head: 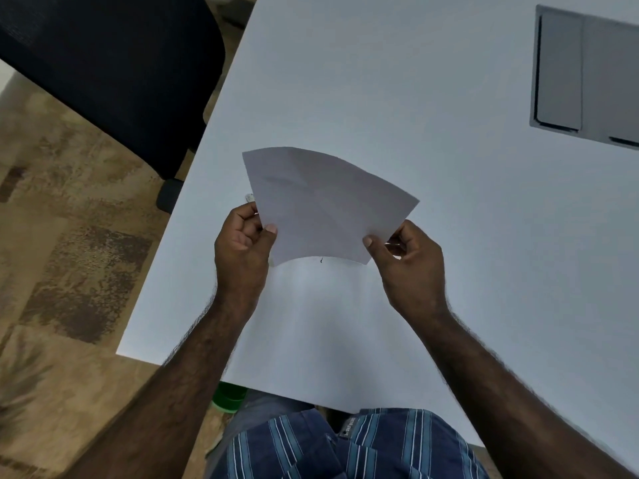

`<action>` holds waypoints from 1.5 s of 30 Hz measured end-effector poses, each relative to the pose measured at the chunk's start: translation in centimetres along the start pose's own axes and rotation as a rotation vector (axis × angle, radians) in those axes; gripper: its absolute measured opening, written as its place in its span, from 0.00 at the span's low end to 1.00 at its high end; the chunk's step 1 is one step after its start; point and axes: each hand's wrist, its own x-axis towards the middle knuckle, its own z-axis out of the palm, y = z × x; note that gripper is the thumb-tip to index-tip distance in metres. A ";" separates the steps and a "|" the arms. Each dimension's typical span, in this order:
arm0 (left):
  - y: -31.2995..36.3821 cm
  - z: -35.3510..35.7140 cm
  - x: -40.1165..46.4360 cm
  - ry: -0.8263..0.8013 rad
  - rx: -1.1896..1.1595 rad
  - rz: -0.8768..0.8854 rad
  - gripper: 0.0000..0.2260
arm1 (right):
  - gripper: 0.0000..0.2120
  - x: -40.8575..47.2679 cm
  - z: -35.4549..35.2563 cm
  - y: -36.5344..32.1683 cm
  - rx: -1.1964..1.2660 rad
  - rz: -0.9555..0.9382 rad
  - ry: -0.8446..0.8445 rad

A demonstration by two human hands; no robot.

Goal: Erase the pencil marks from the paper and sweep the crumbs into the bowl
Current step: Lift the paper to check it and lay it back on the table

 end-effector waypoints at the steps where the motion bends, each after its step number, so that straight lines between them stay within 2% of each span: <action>1: -0.1 0.0 -0.1 0.004 0.035 0.012 0.14 | 0.06 -0.1 0.0 0.0 -0.004 -0.013 0.004; 4: -0.6 -0.2 -0.3 0.022 0.177 0.059 0.11 | 0.11 -0.5 0.2 0.0 -0.042 -0.055 -0.004; 7: -1.3 -0.2 -0.3 -0.014 0.200 0.004 0.13 | 0.11 -0.9 0.2 1.1 -0.099 -0.125 -0.044; 9: -1.6 -0.1 -0.2 -0.032 0.205 -0.018 0.11 | 0.13 -1.0 0.2 1.3 -0.090 -0.108 -0.055; 15: 0.0 0.1 0.9 -0.019 0.287 0.073 0.07 | 0.15 0.1 0.7 -0.8 -0.063 -0.193 0.002; 18: 0.8 -0.3 2.0 0.001 0.283 0.079 0.08 | 0.10 2.2 0.4 0.0 -0.031 -0.273 -0.027; 19: 0.9 -0.4 2.4 0.006 0.266 0.071 0.07 | 0.11 3.1 0.2 0.8 -0.032 -0.295 -0.027; 21: 1.0 -0.9 3.3 0.015 0.230 0.053 0.07 | 0.13 5.0 -0.2 2.8 -0.088 -0.302 -0.028; 23: 1.0 -1.4 4.0 0.025 0.217 0.025 0.10 | 0.16 7.3 -0.6 5.4 -0.293 -0.312 -0.032; 27: 0.5 -2.0 4.9 0.035 0.221 -0.025 0.20 | 0.36 12.0 -0.3 10.5 -0.884 -0.365 -0.161; 30: -0.1 -2.3 5.3 0.033 0.213 -0.051 0.17 | 0.47 13.4 0.9 12.4 -1.089 -0.418 -0.253; 33: -0.5 -2.7 5.8 0.042 0.214 -0.064 0.13 | 0.50 13.1 2.1 12.8 -1.167 -0.495 -0.275; 38: -0.7 -3.4 6.8 0.077 0.189 -0.075 0.09 | 0.54 9.2 4.5 11.9 -1.165 -0.689 -0.466; 42: -0.4 -3.7 7.1 0.051 0.159 -0.060 0.10 | 0.55 5.6 5.6 12.1 -1.171 -0.784 -0.579; 45: -0.3 -3.7 7.6 0.046 0.155 -0.063 0.11 | 0.51 4.0 5.4 12.7 -1.113 -0.910 -0.677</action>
